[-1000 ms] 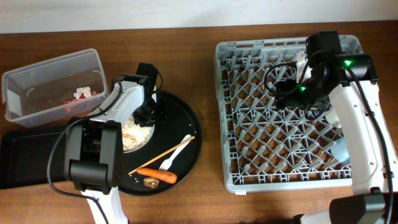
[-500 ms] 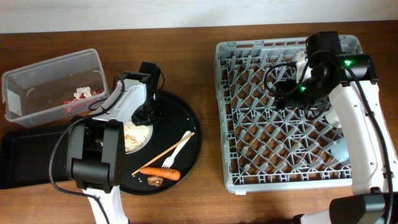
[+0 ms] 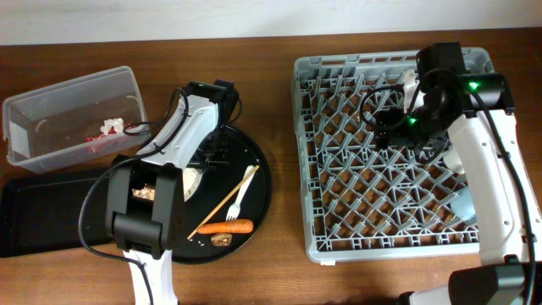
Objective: Sort waste into correct bins and load items into the dishwasher rack
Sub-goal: 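Lift and tip the white plate left, dumping rice onto the black tray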
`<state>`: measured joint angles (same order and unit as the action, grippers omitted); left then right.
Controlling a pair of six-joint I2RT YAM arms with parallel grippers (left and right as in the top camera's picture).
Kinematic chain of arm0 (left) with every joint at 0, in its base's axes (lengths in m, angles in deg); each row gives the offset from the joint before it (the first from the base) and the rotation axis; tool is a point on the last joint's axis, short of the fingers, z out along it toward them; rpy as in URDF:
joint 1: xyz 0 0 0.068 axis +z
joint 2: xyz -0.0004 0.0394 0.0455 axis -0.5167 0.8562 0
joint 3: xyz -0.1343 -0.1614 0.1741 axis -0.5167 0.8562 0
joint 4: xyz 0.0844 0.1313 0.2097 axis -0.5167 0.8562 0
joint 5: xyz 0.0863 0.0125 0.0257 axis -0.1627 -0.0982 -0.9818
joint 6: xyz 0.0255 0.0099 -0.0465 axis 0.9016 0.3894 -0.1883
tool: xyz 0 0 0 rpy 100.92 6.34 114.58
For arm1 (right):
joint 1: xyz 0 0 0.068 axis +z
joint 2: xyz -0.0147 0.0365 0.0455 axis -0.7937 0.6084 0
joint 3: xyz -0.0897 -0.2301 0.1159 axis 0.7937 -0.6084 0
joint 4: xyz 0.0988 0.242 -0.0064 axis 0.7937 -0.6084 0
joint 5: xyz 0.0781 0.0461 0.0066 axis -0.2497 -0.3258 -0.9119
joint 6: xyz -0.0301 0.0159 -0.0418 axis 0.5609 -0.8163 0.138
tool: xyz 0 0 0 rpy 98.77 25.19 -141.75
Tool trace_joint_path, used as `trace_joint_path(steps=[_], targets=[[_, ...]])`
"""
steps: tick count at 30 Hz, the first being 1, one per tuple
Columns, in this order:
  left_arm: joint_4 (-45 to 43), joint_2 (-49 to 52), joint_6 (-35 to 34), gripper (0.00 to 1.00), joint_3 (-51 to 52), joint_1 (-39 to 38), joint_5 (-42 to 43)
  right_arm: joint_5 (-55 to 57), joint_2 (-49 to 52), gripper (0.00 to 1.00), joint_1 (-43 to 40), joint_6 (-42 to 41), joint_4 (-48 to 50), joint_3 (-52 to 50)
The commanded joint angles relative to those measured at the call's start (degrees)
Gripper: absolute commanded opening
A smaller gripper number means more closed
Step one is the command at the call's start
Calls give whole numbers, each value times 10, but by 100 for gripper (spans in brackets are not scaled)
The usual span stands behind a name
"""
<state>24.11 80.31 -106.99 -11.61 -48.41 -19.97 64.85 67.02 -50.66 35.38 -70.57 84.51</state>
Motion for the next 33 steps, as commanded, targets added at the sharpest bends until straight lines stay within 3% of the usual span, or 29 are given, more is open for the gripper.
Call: trace_joint_path(steps=[1, 8, 20, 25, 29, 33], targets=[[24, -9, -23, 0, -14, 1, -24, -3, 0, 83, 3, 0, -2, -3], [42, -120, -21, 0, -14, 66, -12, 1, 0, 84, 3, 0, -7, -3], [-2, -139, 118, 0, -14, 323, 157, 1, 0, 84, 3, 0, -12, -3], [-15, -139, 186, 0, -14, 407, 280, 2, 0, 84, 3, 0, -12, -3], [-14, -139, 247, 0, -14, 499, 439, 1, 0, 84, 3, 0, -12, -3], [0, -139, 277, 0, -14, 569, 527, 1, 0, 84, 3, 0, -12, -3]])
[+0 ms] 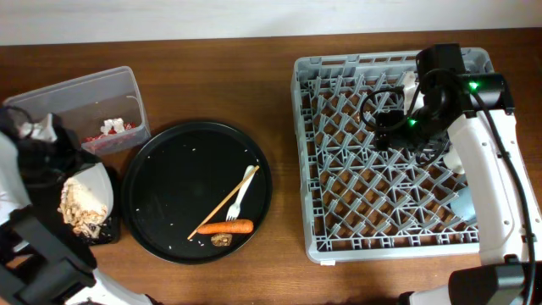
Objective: Sort waste into correct bins and load items into the dishwasher rack
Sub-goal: 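Lift and tip the white plate left, dumping rice onto the black tray, then carry the white plate right and stand it in the rack's back-left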
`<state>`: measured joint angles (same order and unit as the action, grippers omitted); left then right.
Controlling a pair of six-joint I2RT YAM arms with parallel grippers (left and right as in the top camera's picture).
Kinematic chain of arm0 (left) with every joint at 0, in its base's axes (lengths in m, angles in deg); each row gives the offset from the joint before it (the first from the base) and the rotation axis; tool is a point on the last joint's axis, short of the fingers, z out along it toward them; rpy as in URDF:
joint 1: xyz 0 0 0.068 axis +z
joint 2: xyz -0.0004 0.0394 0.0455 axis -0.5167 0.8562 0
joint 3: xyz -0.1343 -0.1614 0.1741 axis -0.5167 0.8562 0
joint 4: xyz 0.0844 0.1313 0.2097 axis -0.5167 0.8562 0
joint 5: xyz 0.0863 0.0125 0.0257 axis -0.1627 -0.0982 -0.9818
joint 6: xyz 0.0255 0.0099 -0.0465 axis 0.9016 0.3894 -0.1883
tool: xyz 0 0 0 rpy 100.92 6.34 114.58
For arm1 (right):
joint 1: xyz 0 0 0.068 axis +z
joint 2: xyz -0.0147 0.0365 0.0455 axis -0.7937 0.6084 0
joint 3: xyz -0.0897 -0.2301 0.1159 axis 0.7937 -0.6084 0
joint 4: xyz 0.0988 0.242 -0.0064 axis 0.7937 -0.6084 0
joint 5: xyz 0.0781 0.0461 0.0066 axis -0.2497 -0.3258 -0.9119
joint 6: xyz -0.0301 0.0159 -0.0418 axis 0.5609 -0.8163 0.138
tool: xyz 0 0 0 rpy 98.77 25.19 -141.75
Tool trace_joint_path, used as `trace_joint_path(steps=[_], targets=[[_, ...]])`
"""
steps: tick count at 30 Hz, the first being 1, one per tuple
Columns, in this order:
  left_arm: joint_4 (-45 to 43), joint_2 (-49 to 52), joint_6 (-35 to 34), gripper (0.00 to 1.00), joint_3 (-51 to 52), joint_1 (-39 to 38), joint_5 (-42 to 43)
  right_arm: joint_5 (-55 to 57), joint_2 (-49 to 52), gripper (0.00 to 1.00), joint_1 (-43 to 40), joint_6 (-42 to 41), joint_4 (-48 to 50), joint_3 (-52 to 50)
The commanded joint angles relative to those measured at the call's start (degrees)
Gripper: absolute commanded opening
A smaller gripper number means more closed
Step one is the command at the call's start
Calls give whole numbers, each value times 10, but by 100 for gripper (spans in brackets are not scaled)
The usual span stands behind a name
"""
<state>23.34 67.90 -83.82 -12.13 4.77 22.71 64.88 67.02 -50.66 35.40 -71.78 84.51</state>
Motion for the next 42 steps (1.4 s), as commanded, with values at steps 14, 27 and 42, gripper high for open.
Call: trace_joint_path(steps=[14, 27, 42], targets=[[65, -15, 119, 0, -9, 178, 300, 1, 0, 84, 3, 0, 0, -3], [128, -15, 202, 0, -9, 214, 382, 1, 0, 84, 3, 0, -4, -3], [131, -10, 169, 0, -8, 216, 361, 1, 0, 84, 3, 0, -7, -3]])
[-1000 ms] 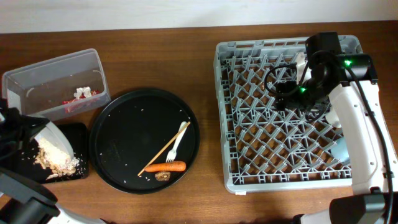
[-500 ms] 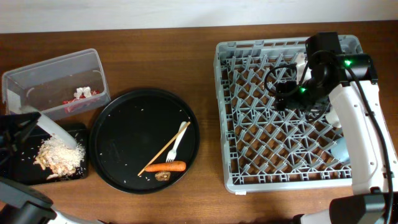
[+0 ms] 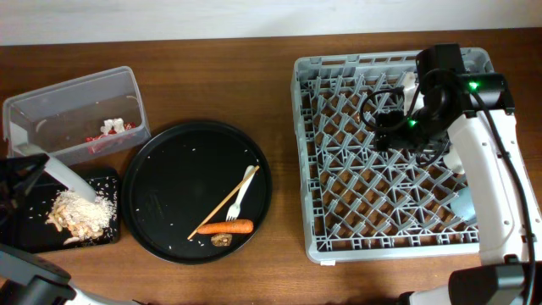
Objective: Sort waste into correct bins and load items into the dishwasher rack
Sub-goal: 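Carry the white plate right and stand it in the rack's back-left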
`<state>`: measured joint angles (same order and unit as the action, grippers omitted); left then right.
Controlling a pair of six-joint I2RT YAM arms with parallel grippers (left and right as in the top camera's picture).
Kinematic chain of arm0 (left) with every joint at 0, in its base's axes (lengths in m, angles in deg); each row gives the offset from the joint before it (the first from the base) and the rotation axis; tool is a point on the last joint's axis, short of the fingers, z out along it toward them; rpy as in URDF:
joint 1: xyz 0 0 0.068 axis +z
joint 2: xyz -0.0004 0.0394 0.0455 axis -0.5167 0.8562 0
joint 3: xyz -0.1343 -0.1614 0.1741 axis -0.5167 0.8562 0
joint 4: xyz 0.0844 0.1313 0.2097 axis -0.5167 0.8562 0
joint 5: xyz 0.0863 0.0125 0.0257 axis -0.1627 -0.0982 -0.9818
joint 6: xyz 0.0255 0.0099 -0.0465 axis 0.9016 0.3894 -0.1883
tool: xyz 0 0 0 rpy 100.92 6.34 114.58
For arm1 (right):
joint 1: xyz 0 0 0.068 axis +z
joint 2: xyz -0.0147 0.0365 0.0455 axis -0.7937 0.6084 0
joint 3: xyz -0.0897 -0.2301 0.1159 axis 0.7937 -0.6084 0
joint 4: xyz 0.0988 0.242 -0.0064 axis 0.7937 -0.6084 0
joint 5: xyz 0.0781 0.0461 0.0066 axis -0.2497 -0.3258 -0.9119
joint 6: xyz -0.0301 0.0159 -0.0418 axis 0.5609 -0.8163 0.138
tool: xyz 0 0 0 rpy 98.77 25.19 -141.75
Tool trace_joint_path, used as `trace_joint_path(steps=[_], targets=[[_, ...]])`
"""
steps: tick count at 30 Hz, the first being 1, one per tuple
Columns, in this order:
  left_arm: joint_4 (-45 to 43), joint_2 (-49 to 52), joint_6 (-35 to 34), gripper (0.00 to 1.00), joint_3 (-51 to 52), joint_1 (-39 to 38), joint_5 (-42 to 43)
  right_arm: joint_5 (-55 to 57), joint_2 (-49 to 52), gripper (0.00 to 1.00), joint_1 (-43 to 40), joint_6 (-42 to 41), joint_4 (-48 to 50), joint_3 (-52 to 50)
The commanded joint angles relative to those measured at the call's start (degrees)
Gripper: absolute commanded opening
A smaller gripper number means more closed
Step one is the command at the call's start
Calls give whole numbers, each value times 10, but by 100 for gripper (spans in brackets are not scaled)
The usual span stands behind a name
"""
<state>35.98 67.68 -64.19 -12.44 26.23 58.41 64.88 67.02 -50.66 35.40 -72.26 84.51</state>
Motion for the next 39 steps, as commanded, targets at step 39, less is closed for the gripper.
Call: trace_joint_path(steps=[39], targets=[[-827, -36, -502, 0, -3, -900, -150, 112, -1, 84, -255, -102, -52, -3]])
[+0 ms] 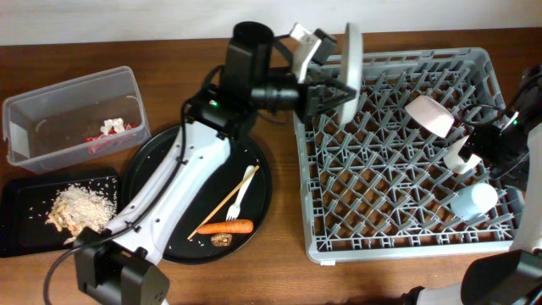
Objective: Sort waste into correct bins and load items into the dishwasher rack
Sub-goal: 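Carry the white plate right and stand it in the rack's back-left, then open the left gripper and withdraw it to the left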
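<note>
My left gripper is shut on a white plate, held upright and edge-on over the far left corner of the grey dishwasher rack. In the rack lie a white dish and a pale cup. My right gripper hovers at the rack's right side beside a small white item; how its fingers stand is unclear. A round black plate carries a fork, a chopstick, a carrot and a brown scrap.
A clear plastic bin with red and white scraps stands at the far left. In front of it a black tray holds a heap of food scraps. My left arm stretches diagonally across the black plate.
My left gripper has gone from the black tray at the far left to the rack's far left corner, the emptied plate still in it. My right arm has shifted to the rack's right side.
My left gripper held a white plate of food at the black round plate. Then the plate was over the black tray at the left. Then it was tilted, its food heaped on the tray. Now the empty plate stands over the rack, and my right arm has drawn aside.
</note>
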`<state>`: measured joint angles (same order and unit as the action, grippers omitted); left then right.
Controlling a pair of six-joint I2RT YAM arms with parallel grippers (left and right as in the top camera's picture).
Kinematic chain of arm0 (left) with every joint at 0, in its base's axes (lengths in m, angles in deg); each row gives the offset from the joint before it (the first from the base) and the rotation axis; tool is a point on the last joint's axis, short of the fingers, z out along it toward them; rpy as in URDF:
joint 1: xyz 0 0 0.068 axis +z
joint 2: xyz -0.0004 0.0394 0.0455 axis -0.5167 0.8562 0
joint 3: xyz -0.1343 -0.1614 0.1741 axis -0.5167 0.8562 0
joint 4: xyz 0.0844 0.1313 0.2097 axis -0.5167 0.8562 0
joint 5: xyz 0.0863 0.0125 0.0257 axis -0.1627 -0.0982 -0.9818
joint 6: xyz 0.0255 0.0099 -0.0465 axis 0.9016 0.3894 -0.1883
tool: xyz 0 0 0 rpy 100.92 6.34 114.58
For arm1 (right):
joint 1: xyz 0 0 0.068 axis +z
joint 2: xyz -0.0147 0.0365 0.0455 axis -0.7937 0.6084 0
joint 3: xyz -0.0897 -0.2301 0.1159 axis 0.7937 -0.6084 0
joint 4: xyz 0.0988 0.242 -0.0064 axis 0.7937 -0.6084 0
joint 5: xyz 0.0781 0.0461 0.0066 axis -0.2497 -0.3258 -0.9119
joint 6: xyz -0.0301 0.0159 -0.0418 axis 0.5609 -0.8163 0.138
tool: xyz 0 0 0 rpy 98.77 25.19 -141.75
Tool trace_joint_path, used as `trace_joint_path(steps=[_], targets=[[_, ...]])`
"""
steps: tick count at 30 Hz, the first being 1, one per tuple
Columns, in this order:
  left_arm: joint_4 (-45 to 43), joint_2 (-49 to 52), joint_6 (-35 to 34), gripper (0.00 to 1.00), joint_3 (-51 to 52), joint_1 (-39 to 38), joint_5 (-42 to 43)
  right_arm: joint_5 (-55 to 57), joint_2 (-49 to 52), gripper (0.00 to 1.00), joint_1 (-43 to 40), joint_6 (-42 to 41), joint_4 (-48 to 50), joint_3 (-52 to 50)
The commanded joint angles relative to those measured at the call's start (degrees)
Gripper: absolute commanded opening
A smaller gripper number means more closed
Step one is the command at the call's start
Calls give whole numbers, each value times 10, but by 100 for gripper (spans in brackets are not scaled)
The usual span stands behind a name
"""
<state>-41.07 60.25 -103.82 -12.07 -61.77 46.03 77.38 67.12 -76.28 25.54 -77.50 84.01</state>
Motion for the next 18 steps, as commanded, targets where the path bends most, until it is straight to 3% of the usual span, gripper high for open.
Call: trace_joint_path(steps=[1, 6, 12, 15, 18], targets=[[-67, 53, -128, 0, -6, -24, -36, -13, -2, 85, 1, -3, 0, 2], [-195, 141, -224, 0, -6, -36, -53, -14, -2, 84, 1, -3, 0, 2], [-187, 204, -240, 0, -6, -35, -59, -15, -2, 85, 1, -3, 2, 2], [-118, 208, -193, 4, -6, -20, -61, -15, -2, 85, 1, -3, 2, 2], [16, 208, -143, 5, -6, 8, -70, -15, -2, 85, 1, -3, 2, 2]])
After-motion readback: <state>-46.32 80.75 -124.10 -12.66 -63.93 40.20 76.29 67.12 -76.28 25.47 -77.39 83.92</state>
